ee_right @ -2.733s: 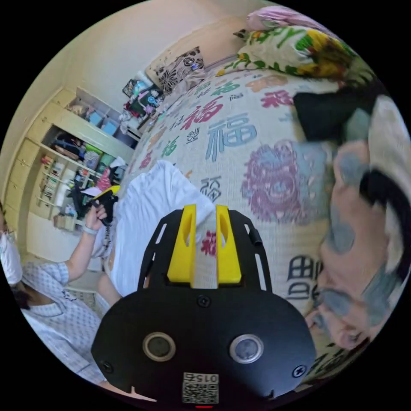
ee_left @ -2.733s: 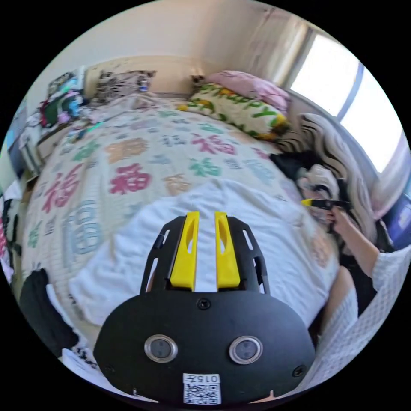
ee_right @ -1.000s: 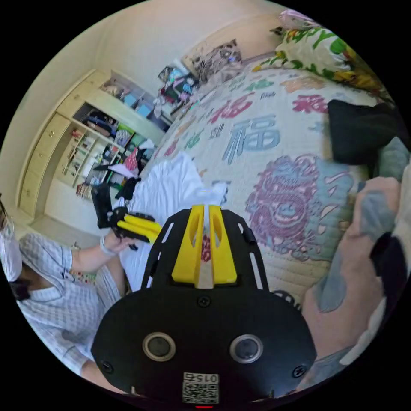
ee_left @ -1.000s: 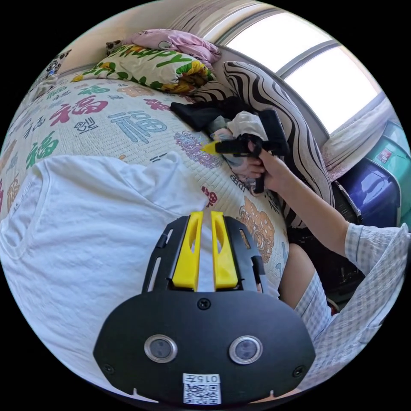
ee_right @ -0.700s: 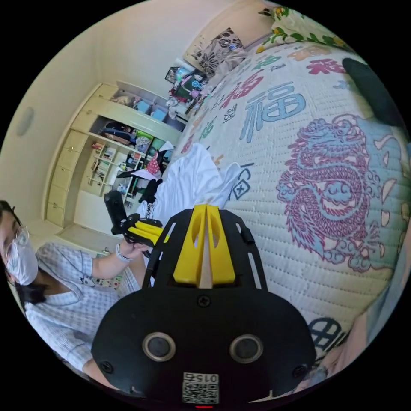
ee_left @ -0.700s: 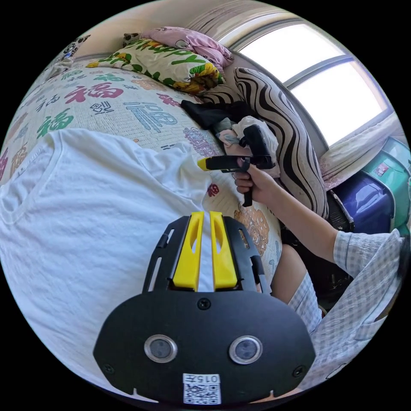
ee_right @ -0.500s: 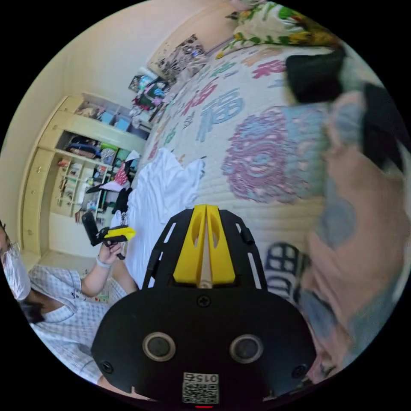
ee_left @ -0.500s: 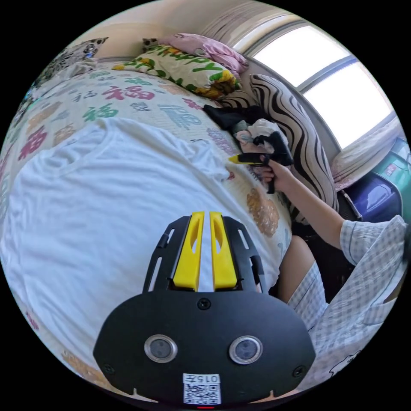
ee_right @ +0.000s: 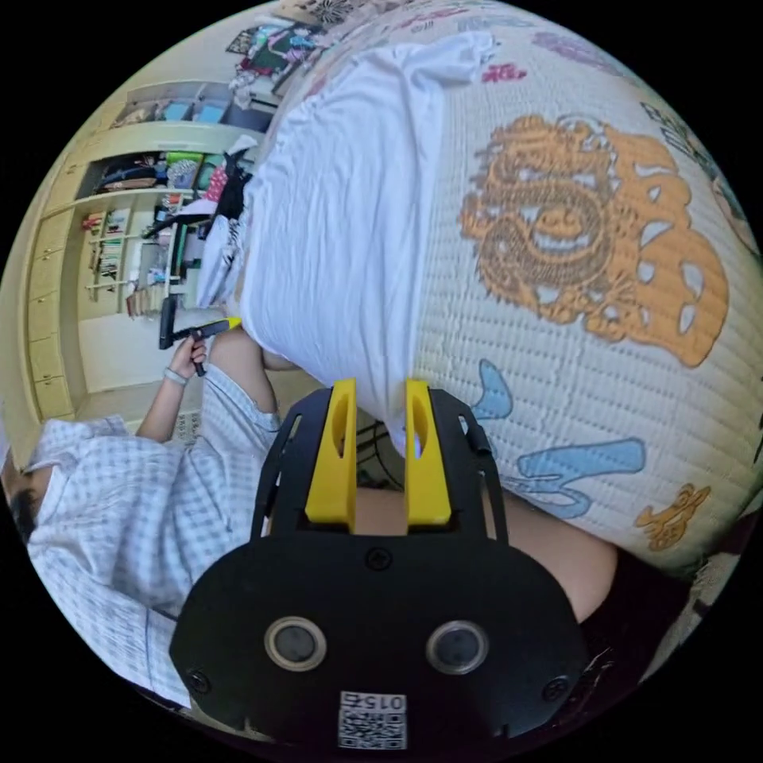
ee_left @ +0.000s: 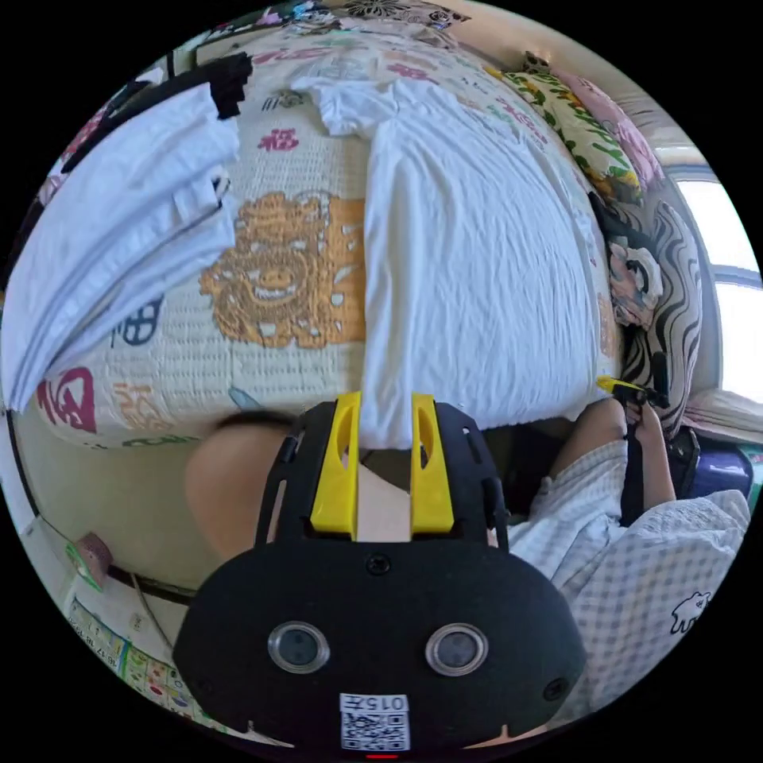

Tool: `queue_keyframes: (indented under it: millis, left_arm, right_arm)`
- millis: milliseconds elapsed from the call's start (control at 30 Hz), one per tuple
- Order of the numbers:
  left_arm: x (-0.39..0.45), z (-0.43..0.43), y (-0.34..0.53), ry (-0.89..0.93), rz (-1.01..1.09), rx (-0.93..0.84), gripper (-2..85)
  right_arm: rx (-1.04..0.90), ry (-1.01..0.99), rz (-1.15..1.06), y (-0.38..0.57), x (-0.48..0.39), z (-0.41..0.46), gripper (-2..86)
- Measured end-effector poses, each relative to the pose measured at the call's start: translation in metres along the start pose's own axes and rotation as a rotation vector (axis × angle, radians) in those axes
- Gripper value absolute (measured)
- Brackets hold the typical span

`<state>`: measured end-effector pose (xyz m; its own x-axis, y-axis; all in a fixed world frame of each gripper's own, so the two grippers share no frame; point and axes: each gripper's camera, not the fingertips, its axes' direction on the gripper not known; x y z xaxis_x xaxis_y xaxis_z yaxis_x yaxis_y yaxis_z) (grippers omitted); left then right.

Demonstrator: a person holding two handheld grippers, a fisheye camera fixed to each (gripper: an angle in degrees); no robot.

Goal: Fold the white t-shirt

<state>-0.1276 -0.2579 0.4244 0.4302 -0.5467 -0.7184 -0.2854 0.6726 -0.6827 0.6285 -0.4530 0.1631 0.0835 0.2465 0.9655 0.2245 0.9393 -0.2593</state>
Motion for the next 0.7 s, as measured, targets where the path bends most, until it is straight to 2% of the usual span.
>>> queue_keyframes:
  millis: [167,233,467,700]
  left_arm:
    - [0.002,0.036,-0.007,-0.028,0.056,-0.223,8.5]
    - [-0.004,0.046,-0.007,-0.063,0.033,-0.279,5.0]
    - [-0.026,0.026,0.034,0.049,0.002,-0.17,-0.1]
    - [-0.029,0.018,0.07,-0.017,0.003,-0.108,-0.2]
  right_arm:
    - [-0.068,0.039,0.06,-0.01,-0.003,0.031,3.3]
    - [-0.07,0.033,0.081,-0.007,-0.003,0.036,1.8]
    - [-0.015,0.147,0.052,0.029,-0.031,0.05,0.1]
    - [0.046,0.177,0.087,0.057,-0.036,0.067,-0.1]
